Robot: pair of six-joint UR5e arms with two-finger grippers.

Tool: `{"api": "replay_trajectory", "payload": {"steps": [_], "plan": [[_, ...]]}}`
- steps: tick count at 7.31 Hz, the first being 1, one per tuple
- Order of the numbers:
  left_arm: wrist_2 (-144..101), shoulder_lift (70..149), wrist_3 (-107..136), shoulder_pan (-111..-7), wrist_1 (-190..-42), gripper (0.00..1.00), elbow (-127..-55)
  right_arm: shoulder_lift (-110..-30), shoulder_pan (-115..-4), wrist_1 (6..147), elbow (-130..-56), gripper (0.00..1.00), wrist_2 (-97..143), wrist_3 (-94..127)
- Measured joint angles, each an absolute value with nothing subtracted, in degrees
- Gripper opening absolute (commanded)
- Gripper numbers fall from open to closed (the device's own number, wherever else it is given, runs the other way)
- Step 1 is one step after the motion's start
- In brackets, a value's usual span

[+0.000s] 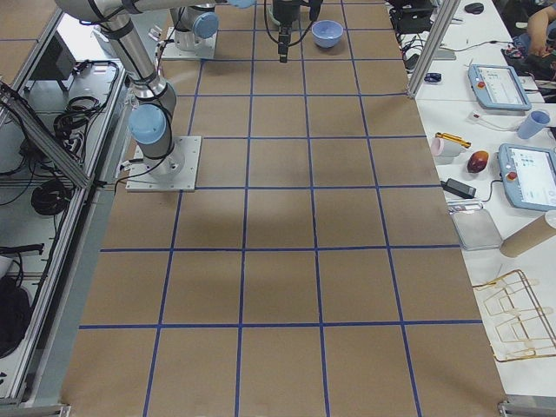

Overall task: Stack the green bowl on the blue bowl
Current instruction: 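Lower the left gripper and grip the green bowl's rim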

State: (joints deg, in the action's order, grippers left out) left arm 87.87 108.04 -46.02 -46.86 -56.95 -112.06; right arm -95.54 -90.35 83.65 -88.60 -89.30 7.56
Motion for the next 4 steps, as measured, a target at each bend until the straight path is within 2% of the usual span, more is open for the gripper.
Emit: {"api": "replay_trajectory", "payload": {"steps": [4], "plan": [[87.7,109.2,-46.1,-45.9,-56.7,1.00,-113.2,-95.5,-90.4,83.6,-88.6,1.00,-89.3,7.6]]}}
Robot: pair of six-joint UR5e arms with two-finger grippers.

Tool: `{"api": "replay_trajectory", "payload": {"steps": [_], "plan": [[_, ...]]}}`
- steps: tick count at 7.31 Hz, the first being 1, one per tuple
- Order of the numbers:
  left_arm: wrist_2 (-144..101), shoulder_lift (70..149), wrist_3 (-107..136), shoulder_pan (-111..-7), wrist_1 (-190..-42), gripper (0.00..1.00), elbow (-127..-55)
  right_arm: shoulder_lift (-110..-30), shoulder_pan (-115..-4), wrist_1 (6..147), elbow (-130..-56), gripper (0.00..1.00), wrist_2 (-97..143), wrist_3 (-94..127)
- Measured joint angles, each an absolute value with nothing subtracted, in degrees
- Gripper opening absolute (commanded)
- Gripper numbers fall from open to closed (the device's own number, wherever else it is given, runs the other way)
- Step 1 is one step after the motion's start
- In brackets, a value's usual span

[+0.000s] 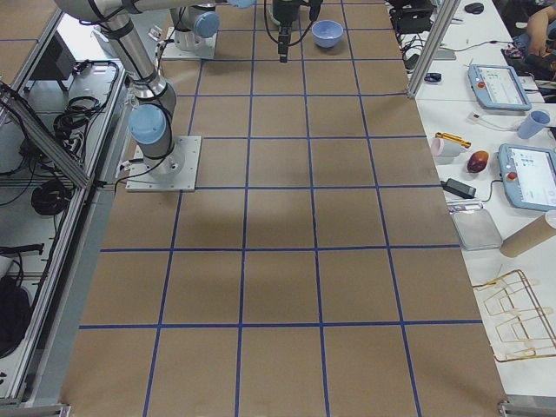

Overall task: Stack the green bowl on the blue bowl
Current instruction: 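Lower the left gripper and grip the green bowl's rim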

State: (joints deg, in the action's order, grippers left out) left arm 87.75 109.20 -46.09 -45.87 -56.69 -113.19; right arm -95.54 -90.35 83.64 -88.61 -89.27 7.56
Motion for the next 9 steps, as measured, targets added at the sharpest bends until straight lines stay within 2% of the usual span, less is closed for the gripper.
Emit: {"api": "replay_trajectory", "payload": {"steps": [1,2,3,4,9], "plan": [[87.7,109.4,-46.1,-45.9,-56.7,0.77,-113.3,-95.5,-90.4,83.6,-88.6,1.00,-89.3,7.6],[87.5,109.5,-46.1,-45.9,-56.7,0.61,-113.4,-95.5,-90.4,83.6,-88.7,1.00,-89.3,7.6],[87.2,109.6,-46.2,-45.9,-56.7,0.40,-113.4,-95.5,-90.4,83.6,-88.6,1.00,-89.3,7.6],[87.0,109.6,-46.4,-45.9,-56.7,0.01,-113.5,-95.5,-90.4,83.6,-88.6,1.00,-89.3,7.6],[86.8,109.5,-47.2,-45.9,-56.6,0.00,-113.3,-95.5,-90.3,83.7,-88.6,1.00,-89.3,7.6]]}}
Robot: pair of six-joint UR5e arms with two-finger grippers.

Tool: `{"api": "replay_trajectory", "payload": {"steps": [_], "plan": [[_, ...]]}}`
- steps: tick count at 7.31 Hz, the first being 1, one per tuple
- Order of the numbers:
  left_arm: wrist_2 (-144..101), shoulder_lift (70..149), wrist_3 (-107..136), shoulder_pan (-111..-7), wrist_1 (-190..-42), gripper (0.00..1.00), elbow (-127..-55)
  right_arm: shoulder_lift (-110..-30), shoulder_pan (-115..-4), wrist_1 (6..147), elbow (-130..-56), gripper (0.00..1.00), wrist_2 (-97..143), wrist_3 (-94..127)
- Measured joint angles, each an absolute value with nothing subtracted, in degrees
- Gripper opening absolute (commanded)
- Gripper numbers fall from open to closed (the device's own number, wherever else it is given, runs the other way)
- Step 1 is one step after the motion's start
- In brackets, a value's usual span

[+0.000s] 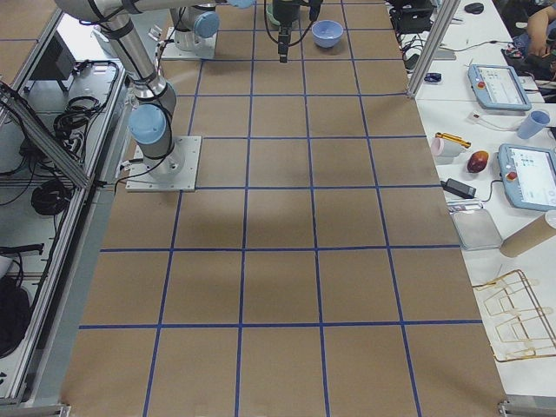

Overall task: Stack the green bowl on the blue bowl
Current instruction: 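Lower the left gripper and grip the green bowl's rim, then lift the green bowl and carry it toward the blue bowl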

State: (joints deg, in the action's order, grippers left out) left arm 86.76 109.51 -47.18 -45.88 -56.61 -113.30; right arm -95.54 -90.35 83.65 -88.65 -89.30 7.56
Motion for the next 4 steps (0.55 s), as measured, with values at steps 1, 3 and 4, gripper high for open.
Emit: {"api": "replay_trajectory", "payload": {"steps": [1,3,4], "plan": [[86.7,109.5,-47.2,-45.9,-56.6,0.00,-113.3,-95.5,-90.4,83.6,-88.7,1.00,-89.3,7.6],[86.2,109.5,-47.7,-45.9,-56.6,0.00,-113.2,-95.5,-90.4,83.7,-88.7,1.00,-89.3,7.6],[85.7,109.5,-47.9,-45.9,-56.6,0.00,-113.2,-95.5,-90.4,83.7,-88.7,1.00,-89.3,7.6]]}}
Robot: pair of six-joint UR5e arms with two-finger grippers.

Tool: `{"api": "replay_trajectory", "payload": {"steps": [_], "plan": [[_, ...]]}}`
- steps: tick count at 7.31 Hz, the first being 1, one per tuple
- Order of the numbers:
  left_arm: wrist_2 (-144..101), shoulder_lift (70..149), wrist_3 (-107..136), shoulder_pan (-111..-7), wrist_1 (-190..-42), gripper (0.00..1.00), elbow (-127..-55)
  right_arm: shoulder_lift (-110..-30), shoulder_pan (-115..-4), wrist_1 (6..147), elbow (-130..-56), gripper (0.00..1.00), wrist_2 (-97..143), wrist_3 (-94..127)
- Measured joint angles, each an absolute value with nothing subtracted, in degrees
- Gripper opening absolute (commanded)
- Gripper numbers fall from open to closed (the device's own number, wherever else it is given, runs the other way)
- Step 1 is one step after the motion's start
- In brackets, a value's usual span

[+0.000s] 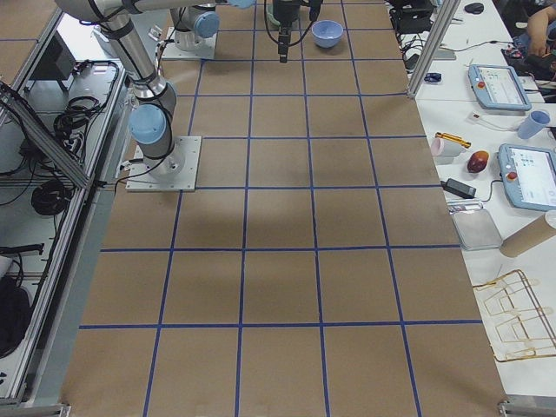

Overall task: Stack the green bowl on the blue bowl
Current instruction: 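Lift the green bowl and carry it toward the blue bowl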

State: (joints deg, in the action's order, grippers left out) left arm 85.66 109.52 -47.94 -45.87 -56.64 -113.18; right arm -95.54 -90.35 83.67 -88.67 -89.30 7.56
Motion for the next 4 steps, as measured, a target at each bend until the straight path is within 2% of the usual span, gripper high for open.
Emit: {"api": "replay_trajectory", "payload": {"steps": [4], "plan": [[82.4,107.3,-47.9,-45.9,-60.2,0.00,-111.5,-95.5,-90.4,83.6,-88.6,1.00,-89.3,7.6]]}}
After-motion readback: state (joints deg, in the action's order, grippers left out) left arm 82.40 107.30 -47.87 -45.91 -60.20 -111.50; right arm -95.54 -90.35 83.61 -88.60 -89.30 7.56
